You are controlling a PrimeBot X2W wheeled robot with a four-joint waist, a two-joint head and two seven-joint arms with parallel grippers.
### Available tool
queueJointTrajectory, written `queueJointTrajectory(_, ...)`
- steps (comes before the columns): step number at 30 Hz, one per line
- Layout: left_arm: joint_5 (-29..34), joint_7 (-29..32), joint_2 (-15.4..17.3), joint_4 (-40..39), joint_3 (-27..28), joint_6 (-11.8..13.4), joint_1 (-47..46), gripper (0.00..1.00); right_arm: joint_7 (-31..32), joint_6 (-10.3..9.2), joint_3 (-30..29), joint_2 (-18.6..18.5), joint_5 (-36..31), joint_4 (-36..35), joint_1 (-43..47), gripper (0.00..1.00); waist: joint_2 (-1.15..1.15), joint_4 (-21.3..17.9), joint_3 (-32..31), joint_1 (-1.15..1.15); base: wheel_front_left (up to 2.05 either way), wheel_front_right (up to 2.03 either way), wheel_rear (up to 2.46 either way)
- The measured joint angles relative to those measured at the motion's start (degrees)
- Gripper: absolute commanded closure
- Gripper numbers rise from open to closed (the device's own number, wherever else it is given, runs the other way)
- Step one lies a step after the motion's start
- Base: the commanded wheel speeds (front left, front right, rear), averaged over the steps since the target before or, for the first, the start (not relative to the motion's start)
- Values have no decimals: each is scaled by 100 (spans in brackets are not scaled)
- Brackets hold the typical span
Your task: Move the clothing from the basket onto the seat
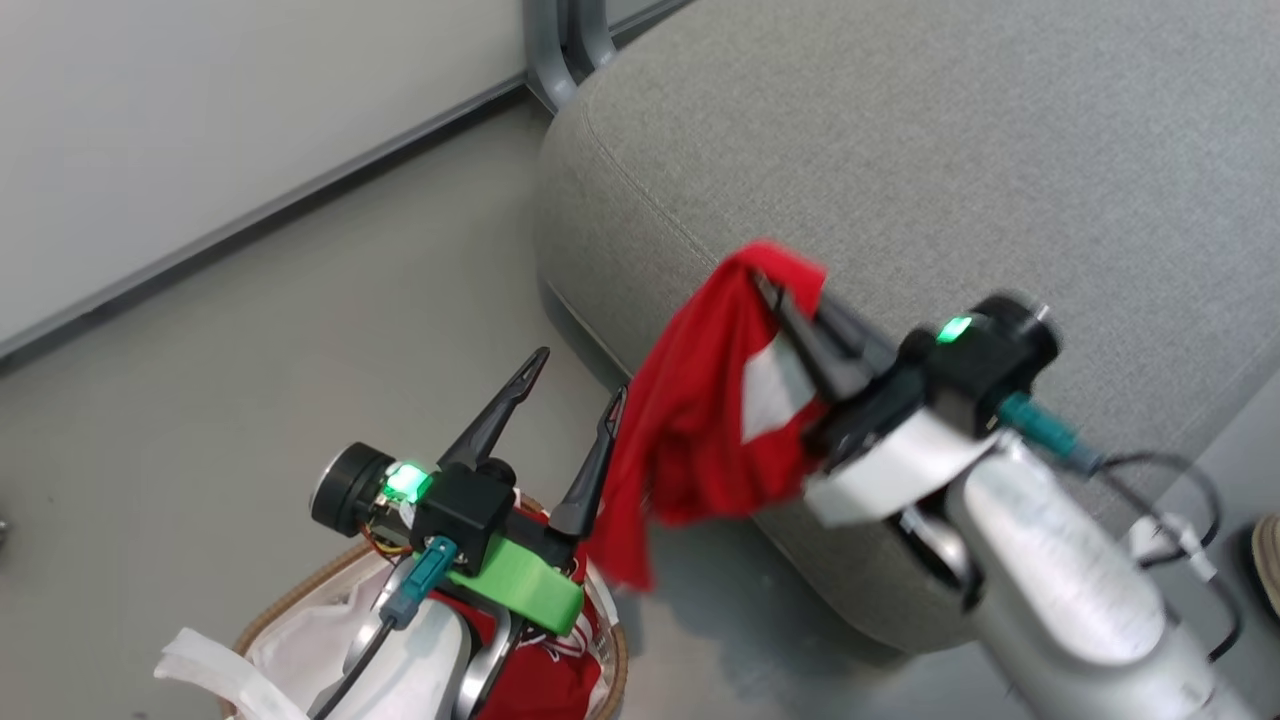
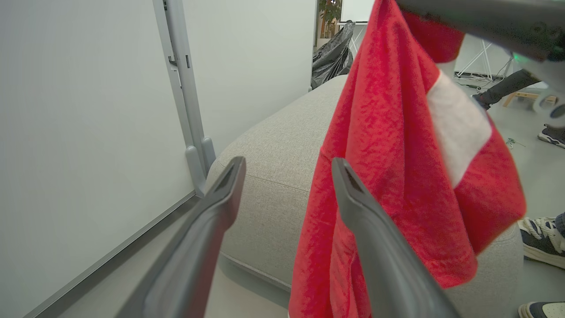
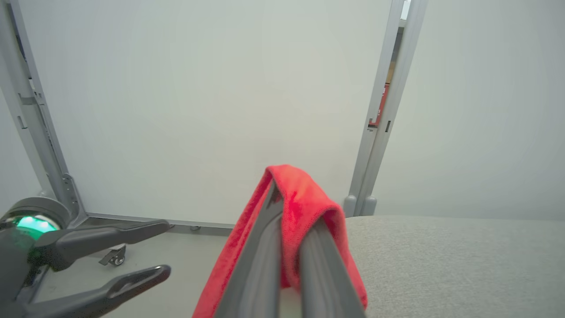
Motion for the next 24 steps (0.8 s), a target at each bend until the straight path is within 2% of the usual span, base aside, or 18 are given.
queueJointTrajectory(8, -1, -1, 290, -41, -149, 0, -233, 0, 0, 1, -686, -964, -266, 77, -1633, 100, 0, 29, 604, 0, 0, 0, 0)
queueJointTrajectory(11, -2, -1, 392, -53, -187, 0, -333, 0, -1, 1, -956, -1232, -291, 334, -2199, 100, 0, 105, 837, 0, 0, 0, 0)
queueJointTrajectory(14, -5, 0, 435, -79, -290, 0, -475, 0, -1, 1, -945, -1626, -494, 698, -2721, 100, 0, 217, 1063, 0, 0, 0, 0)
queueJointTrajectory(18, -27, 0, 478, -91, -315, 0, -654, 0, 0, 2, -1111, -1922, -656, 1234, -3283, 100, 0, 390, 1308, 0, 0, 0, 0)
queueJointTrajectory(24, -36, -1, 539, -113, -303, 0, -783, 0, -2, 2, -1867, -2080, -948, 1878, -3624, 100, 0, 722, 1652, 1, 0, 0, 0)
